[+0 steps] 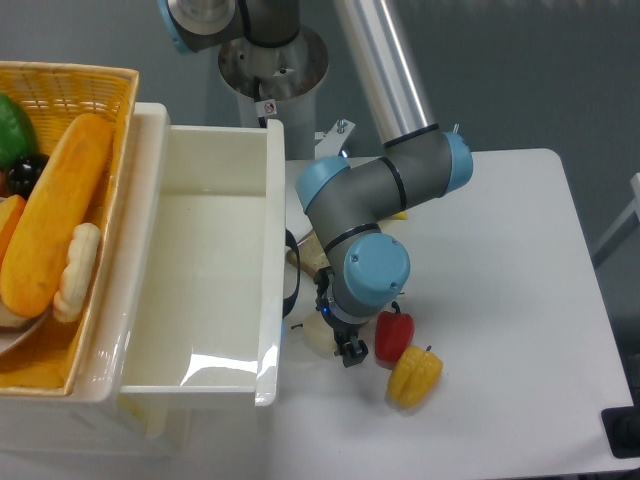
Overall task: Pick up the pear
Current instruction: 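Lower the gripper around the white pear and close on it, then lift the grasped white pear up and away from the peppers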
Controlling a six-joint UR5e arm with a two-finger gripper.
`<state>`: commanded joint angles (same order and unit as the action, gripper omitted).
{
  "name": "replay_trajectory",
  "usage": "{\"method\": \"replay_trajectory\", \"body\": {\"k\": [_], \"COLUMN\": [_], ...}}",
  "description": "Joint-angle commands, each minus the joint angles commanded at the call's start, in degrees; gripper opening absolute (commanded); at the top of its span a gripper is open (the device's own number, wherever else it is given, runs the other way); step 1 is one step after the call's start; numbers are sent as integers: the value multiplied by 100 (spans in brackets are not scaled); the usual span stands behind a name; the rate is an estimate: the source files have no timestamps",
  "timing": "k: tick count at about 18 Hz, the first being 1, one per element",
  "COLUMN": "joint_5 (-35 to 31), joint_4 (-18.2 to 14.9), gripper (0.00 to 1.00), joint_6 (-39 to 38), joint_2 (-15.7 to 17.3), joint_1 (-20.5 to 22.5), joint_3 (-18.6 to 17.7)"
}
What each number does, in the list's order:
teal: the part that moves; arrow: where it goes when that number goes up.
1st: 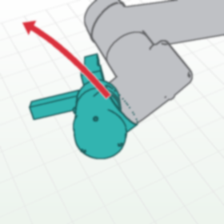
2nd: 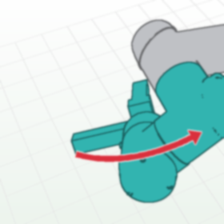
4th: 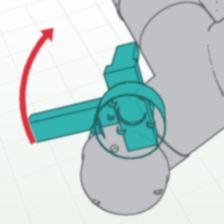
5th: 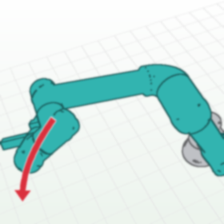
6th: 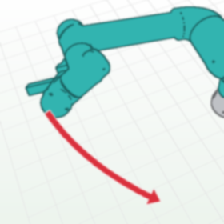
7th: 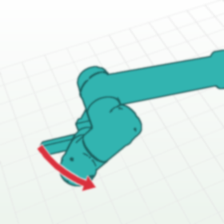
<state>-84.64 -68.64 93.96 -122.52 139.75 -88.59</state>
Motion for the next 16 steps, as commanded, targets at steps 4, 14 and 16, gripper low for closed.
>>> {"method": "replay_trajectory", "body": {"k": [4,14,16], "joint_5": [-9,-35,-79], "joint_4": [-9,-44,-53], "gripper": [39,38,38], "joint_6": [-44,-333,-597], "joint_2": [26,290,430], "joint_1": [9,70,201], "joint_3": [17,167,176]}}
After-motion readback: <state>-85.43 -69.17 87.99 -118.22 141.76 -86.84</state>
